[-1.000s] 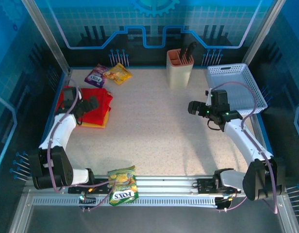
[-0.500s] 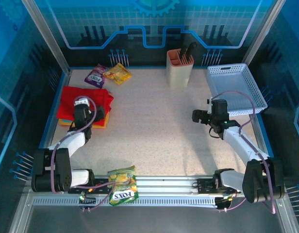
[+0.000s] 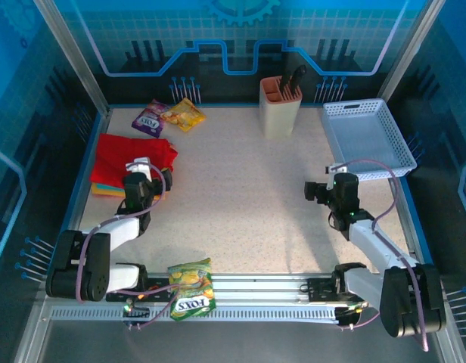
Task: Fold and stack the t-shirts
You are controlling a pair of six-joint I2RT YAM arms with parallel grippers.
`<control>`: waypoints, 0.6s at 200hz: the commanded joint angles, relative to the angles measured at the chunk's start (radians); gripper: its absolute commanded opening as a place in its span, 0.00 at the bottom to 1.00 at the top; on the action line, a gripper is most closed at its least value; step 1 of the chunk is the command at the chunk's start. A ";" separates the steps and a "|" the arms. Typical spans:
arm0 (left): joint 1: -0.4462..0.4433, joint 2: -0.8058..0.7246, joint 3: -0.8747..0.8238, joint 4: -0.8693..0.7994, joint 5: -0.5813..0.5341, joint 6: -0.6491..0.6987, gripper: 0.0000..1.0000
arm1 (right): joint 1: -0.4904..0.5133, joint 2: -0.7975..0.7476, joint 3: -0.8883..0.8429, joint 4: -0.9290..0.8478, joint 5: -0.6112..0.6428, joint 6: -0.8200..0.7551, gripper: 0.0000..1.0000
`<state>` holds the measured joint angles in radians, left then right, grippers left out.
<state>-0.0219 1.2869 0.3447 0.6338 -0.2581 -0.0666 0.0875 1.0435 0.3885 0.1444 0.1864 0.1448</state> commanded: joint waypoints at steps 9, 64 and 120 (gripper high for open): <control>-0.048 -0.059 0.020 -0.057 0.003 0.052 0.99 | -0.014 -0.030 -0.065 0.214 -0.035 -0.078 1.00; -0.084 -0.234 0.137 -0.294 0.009 0.066 0.99 | -0.015 -0.033 -0.081 0.226 -0.053 -0.103 1.00; -0.083 -0.197 0.055 -0.188 0.072 0.090 0.99 | -0.015 0.015 -0.132 0.403 -0.088 -0.117 1.00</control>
<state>-0.1013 1.0748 0.4545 0.3973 -0.2256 -0.0151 0.0853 1.0336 0.2897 0.3996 0.1211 0.0509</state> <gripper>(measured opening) 0.992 0.996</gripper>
